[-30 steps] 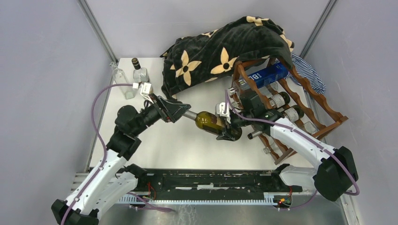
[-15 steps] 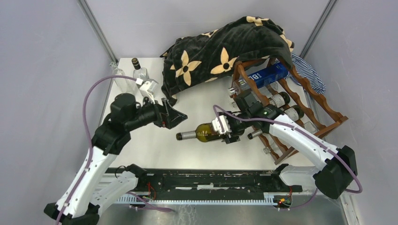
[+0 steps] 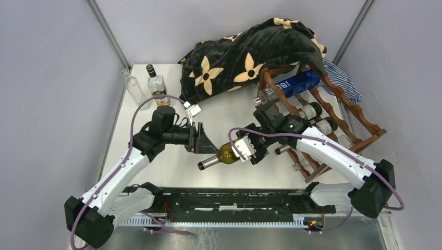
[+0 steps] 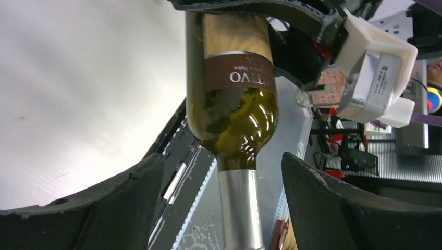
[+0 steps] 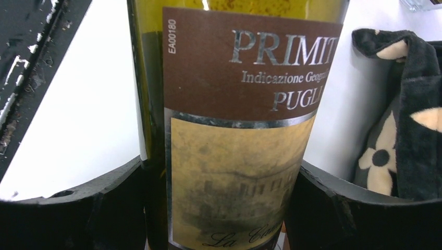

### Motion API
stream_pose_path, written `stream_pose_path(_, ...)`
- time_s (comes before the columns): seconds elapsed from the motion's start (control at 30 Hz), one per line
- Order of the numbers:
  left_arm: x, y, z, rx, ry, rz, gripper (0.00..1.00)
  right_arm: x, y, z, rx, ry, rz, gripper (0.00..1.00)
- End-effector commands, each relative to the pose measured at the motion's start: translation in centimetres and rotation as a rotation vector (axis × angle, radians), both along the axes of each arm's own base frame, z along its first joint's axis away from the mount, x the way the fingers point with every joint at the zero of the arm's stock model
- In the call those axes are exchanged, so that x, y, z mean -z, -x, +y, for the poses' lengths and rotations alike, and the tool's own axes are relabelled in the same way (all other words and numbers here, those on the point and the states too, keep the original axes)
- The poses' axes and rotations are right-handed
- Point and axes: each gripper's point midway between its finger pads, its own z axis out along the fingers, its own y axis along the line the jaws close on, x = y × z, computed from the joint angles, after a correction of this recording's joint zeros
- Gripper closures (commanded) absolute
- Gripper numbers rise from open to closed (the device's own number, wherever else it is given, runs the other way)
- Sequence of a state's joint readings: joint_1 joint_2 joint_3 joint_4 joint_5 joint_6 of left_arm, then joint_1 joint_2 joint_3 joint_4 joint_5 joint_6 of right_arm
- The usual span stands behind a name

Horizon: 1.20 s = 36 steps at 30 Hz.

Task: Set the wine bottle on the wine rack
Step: Pick up the wine bottle from the center of the board.

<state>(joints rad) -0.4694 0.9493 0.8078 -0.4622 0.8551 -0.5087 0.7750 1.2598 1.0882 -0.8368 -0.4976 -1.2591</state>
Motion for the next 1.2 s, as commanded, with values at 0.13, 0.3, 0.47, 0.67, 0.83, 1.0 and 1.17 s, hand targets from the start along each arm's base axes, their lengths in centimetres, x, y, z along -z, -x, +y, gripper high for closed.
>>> stream_pose_path(0.13,-0.2,2.1,-1.6,0.171,0.094,0.034,0.19,-4.1,-2.2,1.5,0.006,-0.08,-0.124,1.0)
stream_pose_path(0.3,0.8,2.4,-1.9,0.199,0.081,0.063,0.27,-4.3,-2.6,1.4,0.026,-0.074,-0.132,1.0)
stream_pose_path(0.47,1.2,2.4,-2.1,0.203,0.063,0.065,0.31,-4.3,-2.8,1.4,0.042,-0.069,-0.13,1.0)
stream_pose_path(0.67,1.3,2.8,-2.6,0.237,0.063,0.073,0.44,-4.2,-3.1,1.3,0.057,-0.061,-0.129,1.0)
stream_pose_path(0.83,0.9,2.5,-2.7,0.245,0.059,0.045,0.96,-3.9,-3.3,1.1,0.073,-0.049,-0.134,1.0)
stream_pose_path(1.0,0.2,2.2,-2.6,0.239,0.058,-0.009,0.98,-4.3,-3.2,1.0,0.12,-0.067,-0.108,0.77)
stream_pose_path(1.17,-0.3,2.3,-2.4,0.228,0.065,-0.048,0.98,-4.8,-1.7,1.2,0.098,-0.089,-0.035,0.15)
